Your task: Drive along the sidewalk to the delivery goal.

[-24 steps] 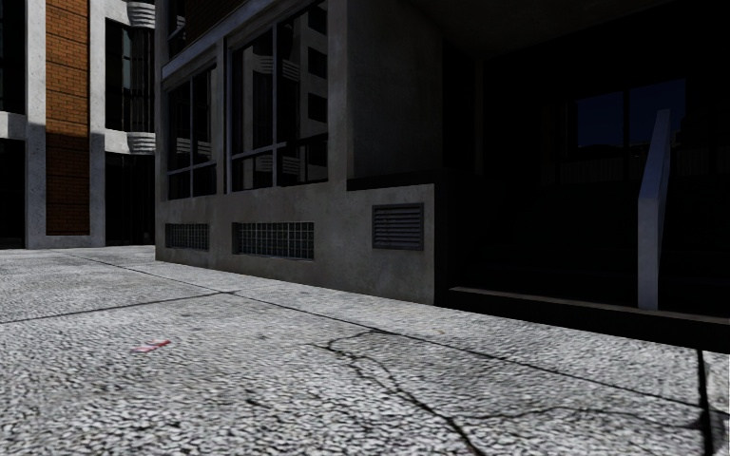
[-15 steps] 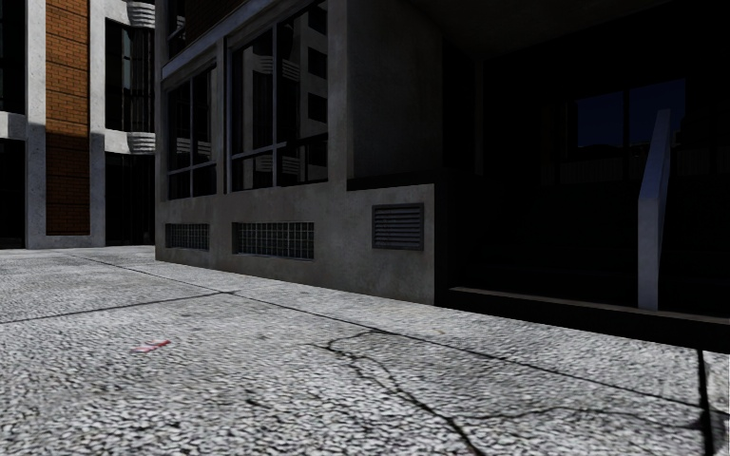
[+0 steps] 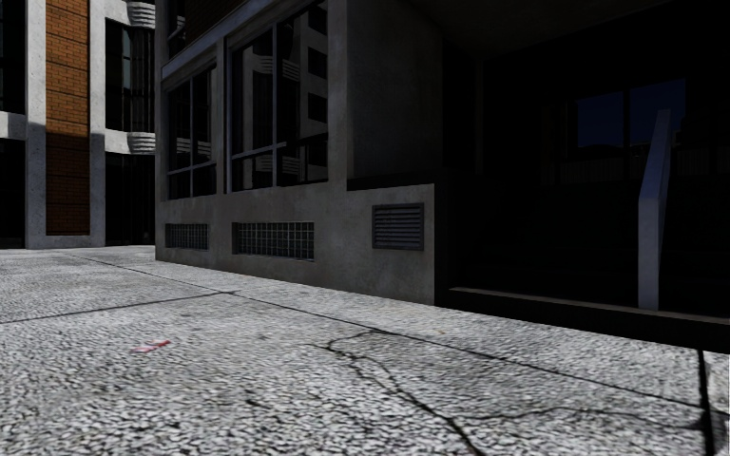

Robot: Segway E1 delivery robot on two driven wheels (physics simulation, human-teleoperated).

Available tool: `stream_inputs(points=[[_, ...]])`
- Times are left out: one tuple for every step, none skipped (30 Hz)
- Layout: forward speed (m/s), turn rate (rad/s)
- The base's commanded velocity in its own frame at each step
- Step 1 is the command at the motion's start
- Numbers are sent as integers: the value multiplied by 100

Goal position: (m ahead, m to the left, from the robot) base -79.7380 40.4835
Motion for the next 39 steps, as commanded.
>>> stream_inputs(points=[[0,0],[0,0],[0,0],[0,0],[0,0],[0,0],[0,4],[0,17],[0,17],[0,34],[0,46],[0,46],[0,50],[0,51],[0,51],[0,51],[0,51],[0,51],[0,51],[0,51],[0,51],[0,51],[0,51],[0,51],[0,51],[0,51],[0,51],[0,51],[0,51],[0,51],[0,51],[0,51],[0,51],[0,51],[0,51],[0,51],[0,51],[0,51],[0,51]])
